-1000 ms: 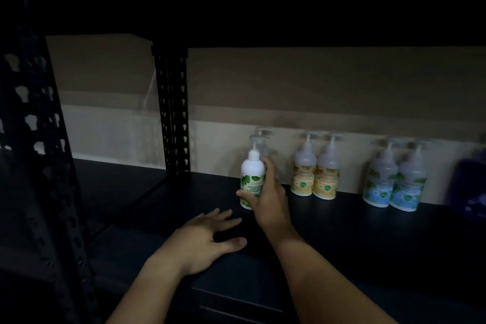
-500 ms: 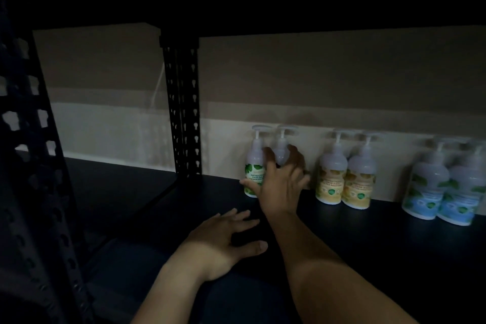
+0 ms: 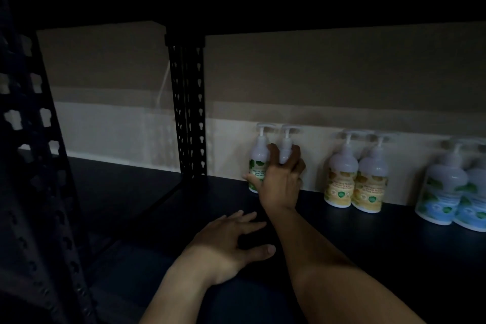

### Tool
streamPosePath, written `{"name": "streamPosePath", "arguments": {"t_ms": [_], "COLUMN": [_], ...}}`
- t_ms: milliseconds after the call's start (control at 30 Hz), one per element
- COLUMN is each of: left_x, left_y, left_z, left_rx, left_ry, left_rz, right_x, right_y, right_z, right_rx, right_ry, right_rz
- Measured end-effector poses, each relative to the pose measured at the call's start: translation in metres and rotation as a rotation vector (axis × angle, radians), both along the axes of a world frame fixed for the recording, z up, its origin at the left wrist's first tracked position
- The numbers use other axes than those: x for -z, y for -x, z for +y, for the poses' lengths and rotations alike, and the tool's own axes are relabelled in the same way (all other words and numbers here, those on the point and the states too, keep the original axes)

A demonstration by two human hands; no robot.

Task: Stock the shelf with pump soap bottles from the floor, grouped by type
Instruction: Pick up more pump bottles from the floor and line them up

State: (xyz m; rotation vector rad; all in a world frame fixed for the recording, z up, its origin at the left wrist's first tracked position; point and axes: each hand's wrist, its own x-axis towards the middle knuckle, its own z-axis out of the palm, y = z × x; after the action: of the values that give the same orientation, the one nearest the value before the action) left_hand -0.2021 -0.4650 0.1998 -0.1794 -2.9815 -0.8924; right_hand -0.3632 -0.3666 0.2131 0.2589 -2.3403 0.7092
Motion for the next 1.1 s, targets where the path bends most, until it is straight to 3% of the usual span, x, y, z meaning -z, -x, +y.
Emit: {"name": "streamPosePath", "arguments": {"t_ms": [200, 367, 567, 1100], "left_x": [0.003, 0.004, 0.008, 0.011], "left_y": [0.002, 0.002, 0.003, 0.007], "left_z": [-0.002, -0.003, -0.005, -0.006], "left_rx": [0.0, -0.003, -0.008, -0.014], "left_ry": [-0.016, -0.027, -0.04, -0.036], "left_rz": [0.001, 0.003, 0.031, 0.05], "right_x": [0.001, 0.002, 0.005, 0.002], "right_y": [-0.004, -0.012, -0.014, -0.018], "right_z": [0.002, 0.013, 0.031, 0.034], "right_rx": [-0.019, -0.084, -0.132, -0.175], "right_ry": [0.019, 0.234, 0.398, 0.428], "right_rz": [0.001, 0.041, -0.115, -0.163]}}
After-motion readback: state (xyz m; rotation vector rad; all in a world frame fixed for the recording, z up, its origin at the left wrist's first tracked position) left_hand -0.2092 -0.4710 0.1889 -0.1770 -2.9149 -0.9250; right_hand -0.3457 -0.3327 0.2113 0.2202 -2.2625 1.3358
